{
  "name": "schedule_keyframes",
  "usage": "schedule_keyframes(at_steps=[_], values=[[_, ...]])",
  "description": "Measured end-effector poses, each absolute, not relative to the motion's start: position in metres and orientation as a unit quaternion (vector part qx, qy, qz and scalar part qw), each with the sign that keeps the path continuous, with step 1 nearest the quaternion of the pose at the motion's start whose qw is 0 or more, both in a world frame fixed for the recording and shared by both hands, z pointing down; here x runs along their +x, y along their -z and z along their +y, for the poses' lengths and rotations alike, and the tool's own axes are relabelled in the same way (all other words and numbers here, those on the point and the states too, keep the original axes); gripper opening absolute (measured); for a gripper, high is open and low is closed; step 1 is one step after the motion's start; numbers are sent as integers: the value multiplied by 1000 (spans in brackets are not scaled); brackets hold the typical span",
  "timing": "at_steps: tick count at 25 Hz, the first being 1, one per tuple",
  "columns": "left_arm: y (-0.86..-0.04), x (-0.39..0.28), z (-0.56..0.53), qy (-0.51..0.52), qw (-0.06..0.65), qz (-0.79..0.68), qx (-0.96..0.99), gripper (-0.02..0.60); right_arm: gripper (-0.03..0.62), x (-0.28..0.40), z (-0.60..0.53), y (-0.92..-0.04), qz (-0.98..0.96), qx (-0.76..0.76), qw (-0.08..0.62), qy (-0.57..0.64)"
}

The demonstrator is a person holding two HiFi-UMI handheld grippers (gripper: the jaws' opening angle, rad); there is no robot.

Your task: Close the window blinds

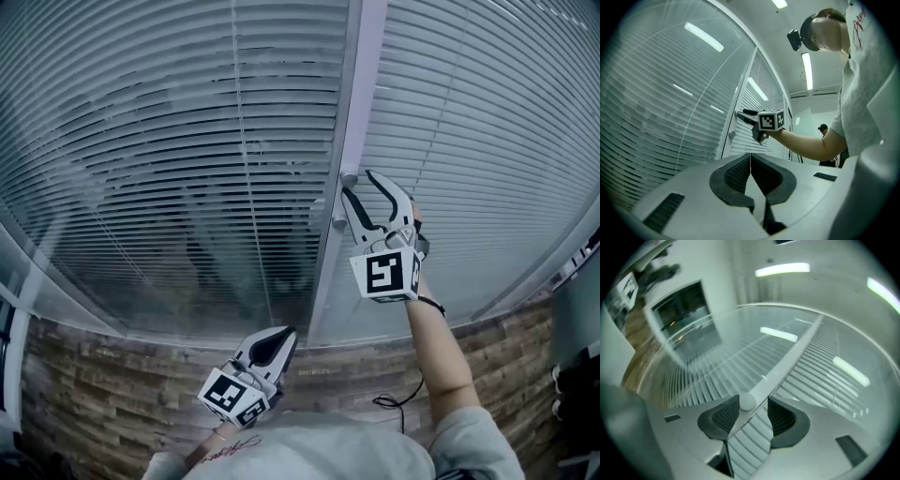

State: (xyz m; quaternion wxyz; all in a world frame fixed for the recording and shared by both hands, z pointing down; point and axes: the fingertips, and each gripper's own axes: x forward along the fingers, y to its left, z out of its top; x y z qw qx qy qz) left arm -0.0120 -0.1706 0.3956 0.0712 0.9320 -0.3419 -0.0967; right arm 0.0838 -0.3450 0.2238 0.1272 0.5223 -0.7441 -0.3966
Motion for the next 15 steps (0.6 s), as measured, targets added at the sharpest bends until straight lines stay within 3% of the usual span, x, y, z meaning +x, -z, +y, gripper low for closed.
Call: schedule_keyframes(at_steps=[3,5,10,15], values=[[-396,-12,-168,105,90,-336,932,18,175,82,-337,-221,-809,551,-55,198],[-395,-12,-166,103,85,-336,933,18,175,80,-341,-223,-813,560,-125,98],[-396,-16,-165,102,85,-339,931,18,173,85,-351,-223,-791,566,-229,-25],[-393,-18,-164,104,91,-337,931,18,173,89,-357,-222,-764,592,-251,-56]])
